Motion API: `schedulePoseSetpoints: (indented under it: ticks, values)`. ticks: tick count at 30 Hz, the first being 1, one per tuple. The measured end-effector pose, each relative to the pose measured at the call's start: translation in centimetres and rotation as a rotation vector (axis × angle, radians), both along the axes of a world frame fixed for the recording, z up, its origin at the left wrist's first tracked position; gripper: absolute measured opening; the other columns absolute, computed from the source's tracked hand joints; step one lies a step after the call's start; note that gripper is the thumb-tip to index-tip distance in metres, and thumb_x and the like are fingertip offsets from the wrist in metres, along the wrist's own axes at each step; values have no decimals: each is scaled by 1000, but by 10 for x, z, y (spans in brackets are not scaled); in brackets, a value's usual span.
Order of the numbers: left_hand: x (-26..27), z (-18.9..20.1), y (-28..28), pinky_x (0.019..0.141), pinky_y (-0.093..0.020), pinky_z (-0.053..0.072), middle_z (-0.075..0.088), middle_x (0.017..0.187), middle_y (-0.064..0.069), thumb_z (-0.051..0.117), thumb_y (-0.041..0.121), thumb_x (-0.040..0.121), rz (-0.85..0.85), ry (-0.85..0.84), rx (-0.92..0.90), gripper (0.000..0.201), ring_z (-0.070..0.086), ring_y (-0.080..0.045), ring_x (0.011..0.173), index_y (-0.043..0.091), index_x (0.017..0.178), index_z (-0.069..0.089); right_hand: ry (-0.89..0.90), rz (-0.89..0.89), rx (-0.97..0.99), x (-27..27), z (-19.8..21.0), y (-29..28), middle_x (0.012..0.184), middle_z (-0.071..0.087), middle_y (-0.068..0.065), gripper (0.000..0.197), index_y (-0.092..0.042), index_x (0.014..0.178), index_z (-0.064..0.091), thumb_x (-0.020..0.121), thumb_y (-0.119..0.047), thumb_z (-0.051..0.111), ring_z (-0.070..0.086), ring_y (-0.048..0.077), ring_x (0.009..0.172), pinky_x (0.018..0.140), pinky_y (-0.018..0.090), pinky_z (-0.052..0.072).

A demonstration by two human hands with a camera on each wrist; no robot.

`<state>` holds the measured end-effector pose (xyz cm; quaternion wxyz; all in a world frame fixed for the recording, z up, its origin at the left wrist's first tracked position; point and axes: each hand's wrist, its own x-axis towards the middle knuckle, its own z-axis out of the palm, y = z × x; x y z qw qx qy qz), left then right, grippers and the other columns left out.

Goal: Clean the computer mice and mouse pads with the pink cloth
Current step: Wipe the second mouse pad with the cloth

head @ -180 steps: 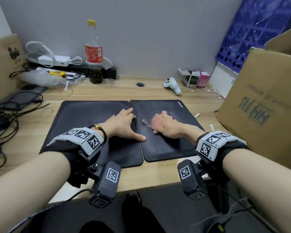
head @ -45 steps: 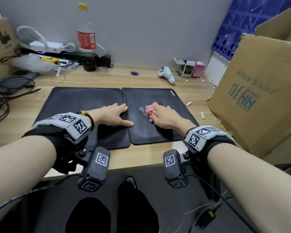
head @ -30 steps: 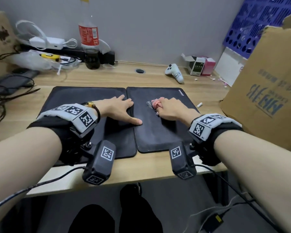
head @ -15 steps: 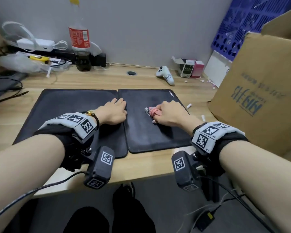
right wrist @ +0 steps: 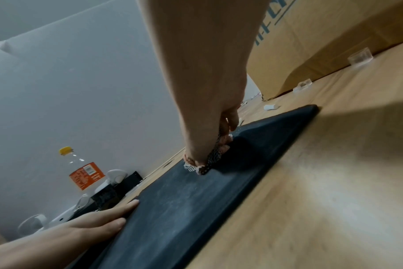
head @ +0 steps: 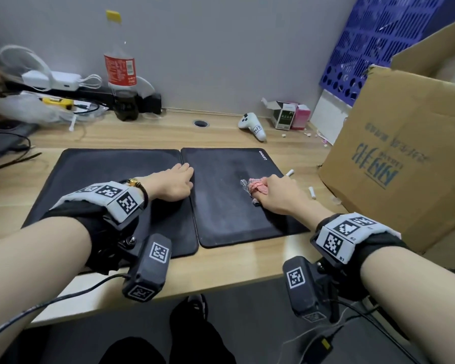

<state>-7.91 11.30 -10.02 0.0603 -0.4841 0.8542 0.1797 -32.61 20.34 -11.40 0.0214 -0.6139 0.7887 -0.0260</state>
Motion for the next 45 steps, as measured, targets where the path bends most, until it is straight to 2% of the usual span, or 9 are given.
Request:
schedulePoseSetpoints:
  ticks: [7, 12, 20, 27, 32, 34, 35, 40, 45]
  values:
    - [-12, -1, -31, 112, -38, 21, 29, 146, -16, 27, 18, 101, -8, 55, -1, 41, 27, -27, 136, -2, 135, 33, 76, -22, 42, -24, 2, -65, 111, 63, 21, 37, -7, 105, 57, 95, -40, 44, 57, 40, 104, 74, 36, 34]
    - [-9, -2, -40, 114, -33, 14, 24, 153, -9, 27, 25, 102, -77, 24, -46, 45, 21, -19, 142, 3, 142, 29, 73, -46, 46, -32, 2, -116, 123, 58, 24, 44, -3, 117, 55, 98, -41, 40, 53, 42, 113, 87, 40, 41]
    - [-9, 9, -39, 114, -32, 13, 13, 158, -4, 31, 34, 102, -132, -14, -19, 55, 13, -15, 146, 8, 149, 20, 76, -17, 51, 15, 14, -144, 124, 60, 23, 42, -4, 118, 58, 95, -37, 46, 56, 41, 114, 90, 38, 46]
    - [-7, 3, -34, 119, -34, -2, -10, 161, -5, 43, 52, 95, -147, -16, 5, 87, -8, -17, 148, 8, 152, -7, -144, 272, 22, 89, 4, -165, 105, 67, 13, 36, -18, 98, 61, 85, -44, 38, 60, 38, 98, 72, 34, 42]
    - [-5, 3, -36, 118, -30, -3, -14, 160, -1, 38, 60, 93, -103, -71, 57, 89, -12, -12, 147, 12, 153, -6, -237, 223, 1, 43, 3, -145, 103, 68, 5, 38, -37, 97, 60, 73, -51, 34, 61, 34, 96, 86, 42, 51]
    - [-5, 5, -35, 118, -30, -3, -14, 160, 2, 38, 61, 93, -94, -76, 64, 88, -12, -10, 147, 13, 153, -4, -214, 158, -22, 6, 5, -134, 98, 68, 4, 20, -48, 80, 58, 82, -37, 42, 62, 34, 94, 82, 38, 51]
    - [-5, 5, -35, 117, -30, -3, -14, 160, 2, 38, 61, 93, -93, -75, 65, 87, -12, -10, 147, 14, 153, -4, -190, 115, -31, -12, 6, -127, 99, 68, 6, 25, -47, 74, 56, 87, -29, 44, 62, 36, 94, 80, 37, 49]
    - [-5, 3, -33, 117, -29, -5, -14, 160, 0, 37, 58, 95, -92, -58, 75, 85, -13, -12, 147, 12, 153, -4, -113, -39, -29, -41, 2, -118, 123, 60, 22, 27, -13, 112, 58, 97, -31, 45, 54, 45, 112, 87, 42, 42]
    - [-4, -5, -31, 118, -31, -8, -16, 160, -1, 31, 59, 95, -90, -60, 50, 84, -16, -13, 147, 12, 153, -6, -88, -5, -3, -26, 0, -102, 135, 53, 21, 41, -11, 136, 44, 100, -31, 41, 50, 43, 120, 91, 40, 39]
